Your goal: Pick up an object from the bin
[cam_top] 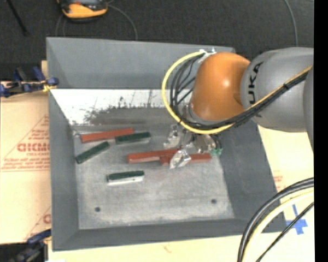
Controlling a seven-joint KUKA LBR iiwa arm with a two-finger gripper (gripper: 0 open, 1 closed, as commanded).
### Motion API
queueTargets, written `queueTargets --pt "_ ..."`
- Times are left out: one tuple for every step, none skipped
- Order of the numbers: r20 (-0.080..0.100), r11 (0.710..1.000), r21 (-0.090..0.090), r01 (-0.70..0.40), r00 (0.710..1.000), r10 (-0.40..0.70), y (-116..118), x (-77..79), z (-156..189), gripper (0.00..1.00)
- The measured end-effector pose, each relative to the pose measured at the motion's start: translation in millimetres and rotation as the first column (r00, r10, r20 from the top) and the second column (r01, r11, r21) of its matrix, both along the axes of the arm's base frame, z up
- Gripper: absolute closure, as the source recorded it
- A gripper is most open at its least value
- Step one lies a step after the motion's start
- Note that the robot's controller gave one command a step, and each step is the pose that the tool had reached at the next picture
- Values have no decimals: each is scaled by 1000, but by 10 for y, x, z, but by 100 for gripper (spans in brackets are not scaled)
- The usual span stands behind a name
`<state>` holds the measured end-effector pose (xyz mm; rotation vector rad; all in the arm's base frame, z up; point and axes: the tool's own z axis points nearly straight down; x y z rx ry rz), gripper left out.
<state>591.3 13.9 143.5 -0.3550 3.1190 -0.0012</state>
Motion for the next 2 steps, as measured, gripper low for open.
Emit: queueTargets --pt "1 1000 0 0 1000 0 -2 1 160 100" --pt "1 1000 0 1 1000 -1 -2 2 294 100"
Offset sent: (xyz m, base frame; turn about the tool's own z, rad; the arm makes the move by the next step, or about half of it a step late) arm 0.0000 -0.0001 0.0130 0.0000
